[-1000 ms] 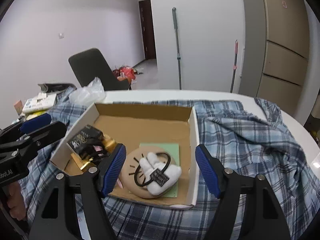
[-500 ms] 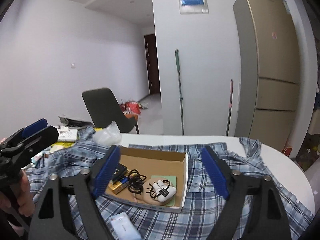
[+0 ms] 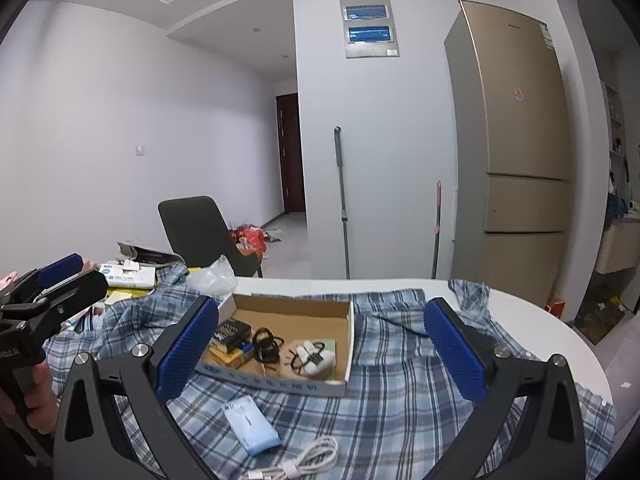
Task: Organize soft objects
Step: 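Release the rabbit case onto the disc with the right gripper while the left drops the earphones, then move the right gripper to the white USB cable bundle and grasp it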
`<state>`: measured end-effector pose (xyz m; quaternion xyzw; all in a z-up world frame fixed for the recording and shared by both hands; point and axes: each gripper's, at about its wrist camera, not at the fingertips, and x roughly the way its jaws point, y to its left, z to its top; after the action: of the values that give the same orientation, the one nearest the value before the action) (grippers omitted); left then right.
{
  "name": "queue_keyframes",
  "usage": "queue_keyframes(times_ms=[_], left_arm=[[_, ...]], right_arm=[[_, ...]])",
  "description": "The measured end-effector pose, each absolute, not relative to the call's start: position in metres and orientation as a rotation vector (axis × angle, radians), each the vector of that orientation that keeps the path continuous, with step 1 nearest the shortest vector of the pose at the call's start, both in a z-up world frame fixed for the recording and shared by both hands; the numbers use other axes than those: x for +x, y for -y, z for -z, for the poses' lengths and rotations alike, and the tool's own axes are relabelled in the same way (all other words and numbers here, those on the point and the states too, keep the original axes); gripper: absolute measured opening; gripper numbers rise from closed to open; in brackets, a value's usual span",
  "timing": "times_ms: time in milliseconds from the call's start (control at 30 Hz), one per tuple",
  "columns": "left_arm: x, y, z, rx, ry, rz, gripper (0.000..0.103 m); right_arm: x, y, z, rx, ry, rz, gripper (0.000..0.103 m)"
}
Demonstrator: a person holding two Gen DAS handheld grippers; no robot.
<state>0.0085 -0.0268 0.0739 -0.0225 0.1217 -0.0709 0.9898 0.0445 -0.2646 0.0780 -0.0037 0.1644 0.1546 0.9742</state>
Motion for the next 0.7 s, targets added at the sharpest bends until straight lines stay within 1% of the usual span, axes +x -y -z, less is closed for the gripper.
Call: queue_keyframes(times_ms=[267,500,700], left_arm=[[0.000,0.022,-0.041,-0.051,-0.303,0.142,0.103],[0.011,0.019,-0.009,-0.014,-0.351,0.114,0.103],[0.020,0.014,0.009,-0.022,-0.382,0.118,0.103]], right_arm=[[0.045,0.273,-0.046,-0.015,-0.416,-0.282,0.102],[0.051,0.275,-0.024,-0.005,-0.503,-0.265,0.102],[0.058,0.267,-0.011,-0.053,-0.604,-0.214,0.102]])
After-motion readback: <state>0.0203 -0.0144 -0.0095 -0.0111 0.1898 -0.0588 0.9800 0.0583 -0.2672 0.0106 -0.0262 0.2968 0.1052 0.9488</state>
